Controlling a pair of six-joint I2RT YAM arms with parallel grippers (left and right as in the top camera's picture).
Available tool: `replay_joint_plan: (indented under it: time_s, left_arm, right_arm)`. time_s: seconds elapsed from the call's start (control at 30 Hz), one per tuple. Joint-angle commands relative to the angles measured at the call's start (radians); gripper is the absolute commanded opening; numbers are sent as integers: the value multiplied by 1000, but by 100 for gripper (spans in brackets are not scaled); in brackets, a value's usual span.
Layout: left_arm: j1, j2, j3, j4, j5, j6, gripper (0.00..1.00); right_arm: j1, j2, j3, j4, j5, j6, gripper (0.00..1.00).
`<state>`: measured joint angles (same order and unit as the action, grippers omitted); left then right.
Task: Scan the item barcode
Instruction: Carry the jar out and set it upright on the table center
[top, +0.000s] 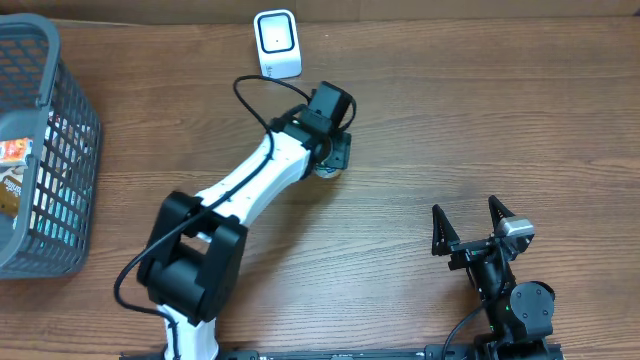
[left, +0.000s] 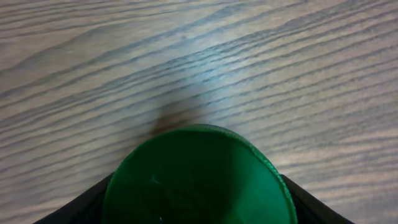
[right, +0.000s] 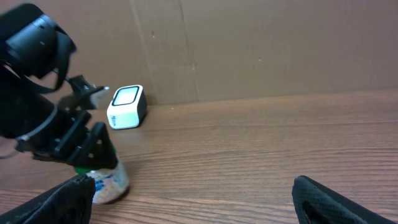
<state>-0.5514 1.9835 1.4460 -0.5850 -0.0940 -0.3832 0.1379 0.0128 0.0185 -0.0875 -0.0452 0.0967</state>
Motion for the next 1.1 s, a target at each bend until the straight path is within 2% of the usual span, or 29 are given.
replay_joint_plan:
  time_s: [0.0,0.13,0.23,0.33,0.4,0.6,0.83,1.07]
  left_arm:
    - [-16,13,6,18,-36,-46,45]
    - [-21,13,6,22,-36,-51,59]
    - [-20,13,6,20,-16,-48,74]
    - [-20,11,6,21,-6,-46,93]
    - [-19,9,15,13,-6,-30,99]
    - [-16,-21,120,-97,-10,38,100]
    - [23,-61,430,-385,-8,113,100]
    - [154,-109,766,-687,-10,177,100]
  right_arm:
    - [-3,-10,-11,6,-2,3,100]
    - [-3,-10,-11,6,-2,3,100]
    - [-3,-10,-11,6,-2,3,100]
    - [-3,-10,-11,6,-2,3,100]
    - [-3,-10,-11,6,-2,3,100]
    - [-3,-10,-11,6,-2,3,100]
    - [-3,-10,-11,6,-2,3,100]
    - [-3,-10,-11,6,-2,3,100]
